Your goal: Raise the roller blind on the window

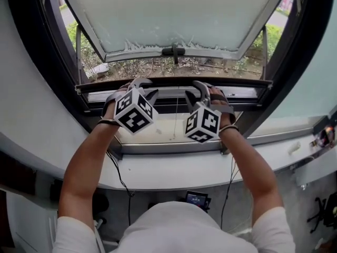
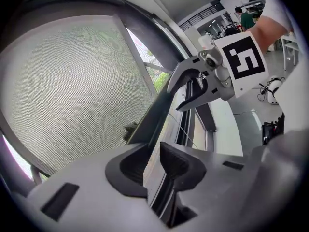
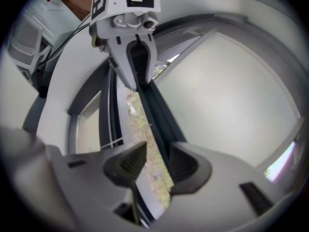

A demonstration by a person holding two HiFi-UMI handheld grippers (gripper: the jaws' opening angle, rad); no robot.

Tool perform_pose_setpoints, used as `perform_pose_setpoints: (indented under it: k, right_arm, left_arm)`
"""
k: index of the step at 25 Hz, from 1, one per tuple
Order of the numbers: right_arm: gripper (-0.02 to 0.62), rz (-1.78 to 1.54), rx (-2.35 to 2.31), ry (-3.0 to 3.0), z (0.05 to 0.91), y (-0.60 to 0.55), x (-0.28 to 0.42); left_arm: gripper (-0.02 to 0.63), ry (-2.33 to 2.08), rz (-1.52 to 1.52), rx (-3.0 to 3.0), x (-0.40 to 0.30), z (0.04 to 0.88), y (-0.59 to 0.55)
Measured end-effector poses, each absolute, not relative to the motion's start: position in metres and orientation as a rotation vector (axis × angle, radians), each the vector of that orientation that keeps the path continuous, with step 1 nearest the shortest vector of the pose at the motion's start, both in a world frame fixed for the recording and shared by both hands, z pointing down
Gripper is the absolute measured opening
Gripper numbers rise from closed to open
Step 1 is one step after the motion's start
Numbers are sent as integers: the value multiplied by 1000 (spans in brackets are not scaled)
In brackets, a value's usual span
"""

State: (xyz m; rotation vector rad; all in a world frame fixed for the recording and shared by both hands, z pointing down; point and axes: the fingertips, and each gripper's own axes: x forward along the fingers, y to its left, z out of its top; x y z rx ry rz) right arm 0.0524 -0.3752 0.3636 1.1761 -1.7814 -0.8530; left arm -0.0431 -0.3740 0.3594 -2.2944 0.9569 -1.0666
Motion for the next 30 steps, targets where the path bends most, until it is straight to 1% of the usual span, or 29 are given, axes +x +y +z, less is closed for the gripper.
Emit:
perform_pose_setpoints:
  k: [6, 15, 21, 30]
  right_arm:
    - [138, -841, 1243, -1853, 326, -377, 51]
    - [138, -901, 1302, -1965, 305, -354, 39]
    - [138, -843, 1316, -2013, 317, -345, 42]
    - [138, -693, 1318, -2073, 354, -334, 54]
  left_arm:
    - [73, 959, -1064, -2297, -44, 324, -377]
    - [71, 953, -1027, -2275, -45, 297, -378]
    - [71, 967, -976, -2259, -45, 254, -378]
    - [71, 958, -964, -2255, -45, 234, -379]
